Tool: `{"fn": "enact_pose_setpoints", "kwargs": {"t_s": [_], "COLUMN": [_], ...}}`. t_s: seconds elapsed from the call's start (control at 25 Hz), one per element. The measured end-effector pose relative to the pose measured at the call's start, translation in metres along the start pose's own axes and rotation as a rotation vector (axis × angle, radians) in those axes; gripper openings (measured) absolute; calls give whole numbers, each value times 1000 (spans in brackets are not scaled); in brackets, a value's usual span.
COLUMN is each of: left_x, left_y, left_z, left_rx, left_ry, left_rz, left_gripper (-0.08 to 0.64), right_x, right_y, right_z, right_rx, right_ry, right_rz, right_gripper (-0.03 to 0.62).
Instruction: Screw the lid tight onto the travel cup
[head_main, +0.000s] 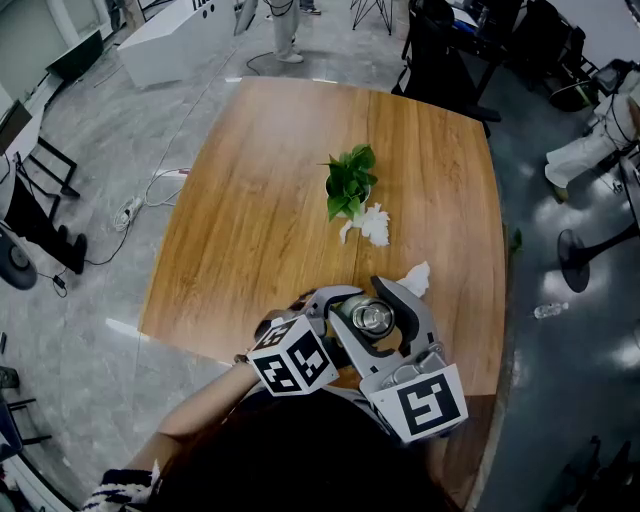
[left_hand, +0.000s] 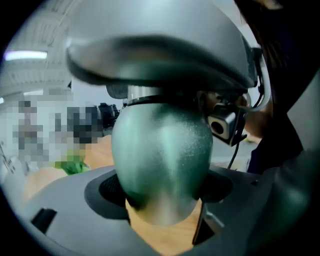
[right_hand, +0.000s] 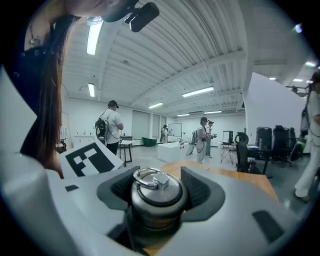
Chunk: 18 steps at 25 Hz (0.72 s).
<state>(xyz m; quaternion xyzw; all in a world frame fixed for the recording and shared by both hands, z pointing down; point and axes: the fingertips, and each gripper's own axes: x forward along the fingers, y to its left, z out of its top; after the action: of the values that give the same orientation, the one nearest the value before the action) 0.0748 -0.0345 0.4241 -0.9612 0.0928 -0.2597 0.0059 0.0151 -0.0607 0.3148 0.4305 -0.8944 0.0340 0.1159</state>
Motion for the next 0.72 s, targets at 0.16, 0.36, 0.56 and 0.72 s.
{"fn": "enact_pose_setpoints", "kwargs": {"t_s": [0.16, 0.36, 0.56, 0.72], "left_x": [0, 0, 1, -5], "left_y": [18, 13, 13, 22], "left_z": [-15, -10, -9, -13], "left_rx": [115, 36, -19, -66], "left_ry": [106, 30, -16, -28], "left_rz": [150, 116, 107, 145], "left_gripper": [400, 399, 399, 399], "right_x": [5, 7, -3, -29], "right_y": [0, 7, 3, -19], "right_z": [-9, 0, 21, 44], "right_rx": [-16, -4, 7, 118], "right_ry": [35, -5, -92, -255], "right_rz": [-29, 2, -12, -70], "right_gripper": [258, 259, 261, 258]}}
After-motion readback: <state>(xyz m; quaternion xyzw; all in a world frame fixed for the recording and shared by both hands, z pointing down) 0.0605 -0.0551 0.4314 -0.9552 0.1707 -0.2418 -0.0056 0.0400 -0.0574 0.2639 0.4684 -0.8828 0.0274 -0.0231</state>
